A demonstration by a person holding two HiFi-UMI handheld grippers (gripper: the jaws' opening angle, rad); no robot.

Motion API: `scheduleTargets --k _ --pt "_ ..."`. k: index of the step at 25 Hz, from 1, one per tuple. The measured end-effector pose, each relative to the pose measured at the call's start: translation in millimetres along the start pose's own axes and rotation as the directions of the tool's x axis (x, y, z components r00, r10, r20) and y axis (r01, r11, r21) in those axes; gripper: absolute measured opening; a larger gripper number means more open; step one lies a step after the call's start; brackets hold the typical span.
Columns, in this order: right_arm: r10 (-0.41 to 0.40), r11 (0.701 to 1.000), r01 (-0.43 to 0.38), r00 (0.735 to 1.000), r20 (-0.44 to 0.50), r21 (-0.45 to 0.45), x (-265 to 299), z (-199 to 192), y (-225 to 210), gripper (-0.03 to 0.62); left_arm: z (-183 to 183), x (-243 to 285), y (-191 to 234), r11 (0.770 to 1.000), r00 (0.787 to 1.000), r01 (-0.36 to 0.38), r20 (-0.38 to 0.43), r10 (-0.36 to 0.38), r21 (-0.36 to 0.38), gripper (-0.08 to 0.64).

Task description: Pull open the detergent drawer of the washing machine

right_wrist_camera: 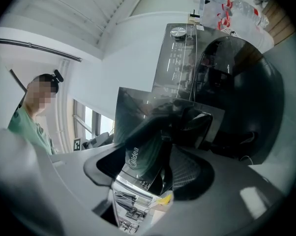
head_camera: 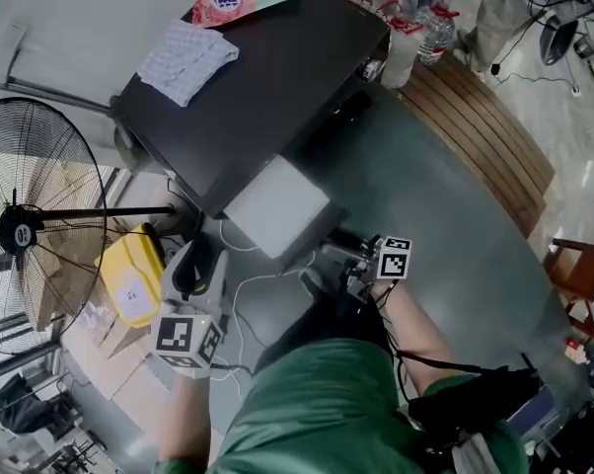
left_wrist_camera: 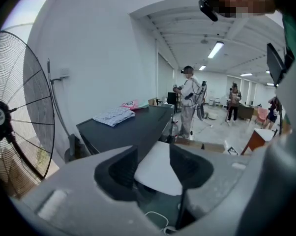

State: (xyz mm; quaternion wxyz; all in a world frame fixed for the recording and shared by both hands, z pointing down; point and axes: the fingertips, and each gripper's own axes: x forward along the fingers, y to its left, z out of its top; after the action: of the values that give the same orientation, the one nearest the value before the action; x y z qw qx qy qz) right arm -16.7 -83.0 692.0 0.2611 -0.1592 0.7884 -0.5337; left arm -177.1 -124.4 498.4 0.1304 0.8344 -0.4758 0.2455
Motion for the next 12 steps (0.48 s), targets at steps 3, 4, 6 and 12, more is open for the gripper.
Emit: scheduleTargets --k 3,4,6,12 --pt "-0.037 0.999 0.037 0.999 0.009 0.000 -2 0 -3 0.270 0 -2 0 1.000 1.000 0.004 0.003 -0.004 -0.001 0.201" --pt "-0.067 0.998 0.067 0.998 0.013 -0.002 -5 0 -5 0.272 0 -2 0 1.000 1.000 0.006 0.006 -0.006 -0.002 0.201" --pt "-0.133 0.991 0.134 0.991 0.025 -0.012 -12 0 -9 0.285 1 -2 3 1.000 1.000 0.011 0.016 -0.010 -0.007 0.201" --pt "-0.328 0.941 0.323 0.944 -0.034 -0.099 -32 2 2 0.285 11 6 10 0.998 0.997 0.025 0.075 -0.021 -0.053 0.201"
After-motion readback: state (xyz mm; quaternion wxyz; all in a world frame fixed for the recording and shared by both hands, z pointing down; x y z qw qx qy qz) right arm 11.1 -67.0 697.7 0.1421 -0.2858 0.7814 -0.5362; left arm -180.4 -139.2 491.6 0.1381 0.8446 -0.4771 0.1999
